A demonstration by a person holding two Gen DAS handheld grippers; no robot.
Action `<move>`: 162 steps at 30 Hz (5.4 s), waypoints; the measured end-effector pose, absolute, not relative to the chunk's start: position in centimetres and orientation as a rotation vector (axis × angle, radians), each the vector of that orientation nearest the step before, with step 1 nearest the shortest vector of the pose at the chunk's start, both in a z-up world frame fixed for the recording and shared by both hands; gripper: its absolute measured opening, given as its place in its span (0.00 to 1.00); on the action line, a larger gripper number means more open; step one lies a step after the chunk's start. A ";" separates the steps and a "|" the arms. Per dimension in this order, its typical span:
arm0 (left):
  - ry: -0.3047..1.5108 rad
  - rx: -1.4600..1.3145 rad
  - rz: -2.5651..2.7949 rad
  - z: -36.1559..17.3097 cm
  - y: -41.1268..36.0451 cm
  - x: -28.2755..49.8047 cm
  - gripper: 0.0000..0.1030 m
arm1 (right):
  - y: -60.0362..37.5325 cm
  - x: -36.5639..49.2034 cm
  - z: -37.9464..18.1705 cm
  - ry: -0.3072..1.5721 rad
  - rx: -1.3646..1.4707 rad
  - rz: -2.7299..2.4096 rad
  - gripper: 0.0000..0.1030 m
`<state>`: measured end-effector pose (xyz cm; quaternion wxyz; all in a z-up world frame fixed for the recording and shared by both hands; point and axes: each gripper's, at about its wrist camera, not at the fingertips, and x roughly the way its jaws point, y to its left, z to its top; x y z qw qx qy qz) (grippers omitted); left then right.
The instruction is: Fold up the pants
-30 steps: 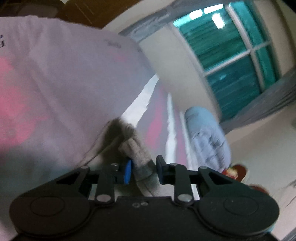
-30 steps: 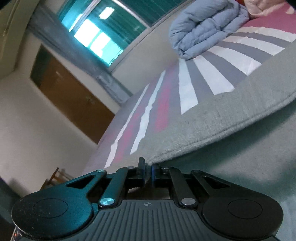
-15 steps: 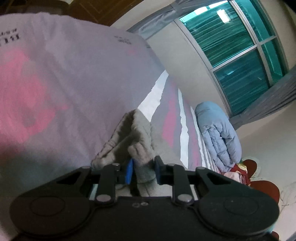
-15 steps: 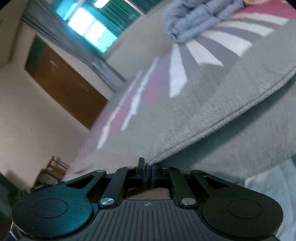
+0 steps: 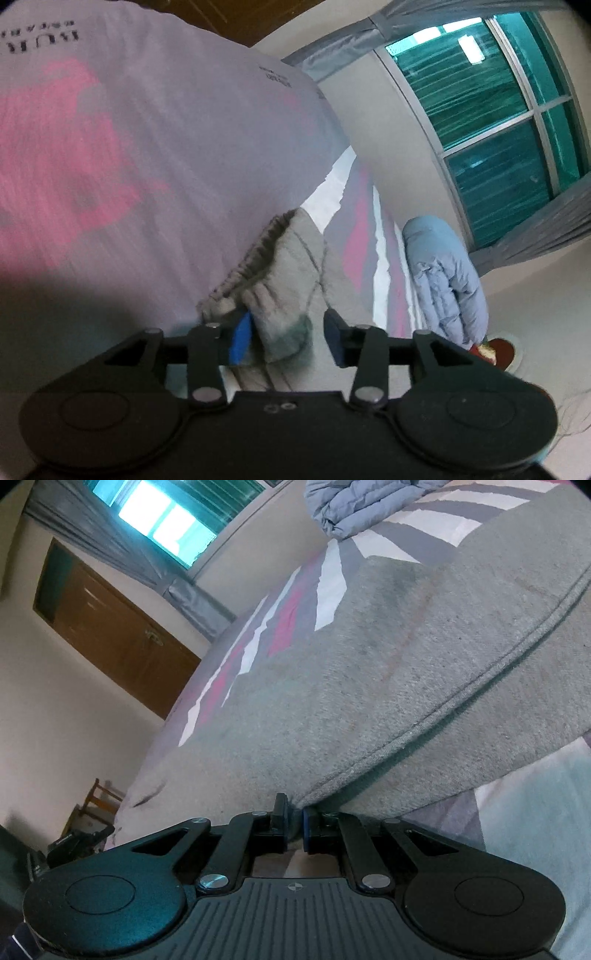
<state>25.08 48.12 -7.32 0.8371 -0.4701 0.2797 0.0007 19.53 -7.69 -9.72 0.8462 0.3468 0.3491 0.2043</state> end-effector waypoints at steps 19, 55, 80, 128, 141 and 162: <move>0.582 -0.925 -0.009 -8.1 49.3 25.2 0.08 | -7.4 20.7 -9.3 0.737 0.736 0.438 0.06; 0.637 -0.367 0.255 -7.6 29.9 23.7 0.84 | -25.5 22.0 -10.6 0.576 1.084 0.212 0.38; 0.600 -0.426 0.234 -7.8 30.3 23.2 0.87 | -30.6 20.8 -10.7 0.473 1.139 0.058 0.44; 0.590 -0.427 0.218 -8.0 30.0 23.2 0.91 | -39.6 12.8 -10.5 0.375 1.024 -0.213 0.15; 0.592 -0.422 0.222 -8.0 29.8 23.3 0.91 | -41.2 13.5 -8.6 0.338 0.997 -0.278 0.06; 0.585 -0.418 0.219 -8.1 29.7 23.3 0.93 | -43.4 11.0 -10.3 0.413 1.112 -0.277 0.21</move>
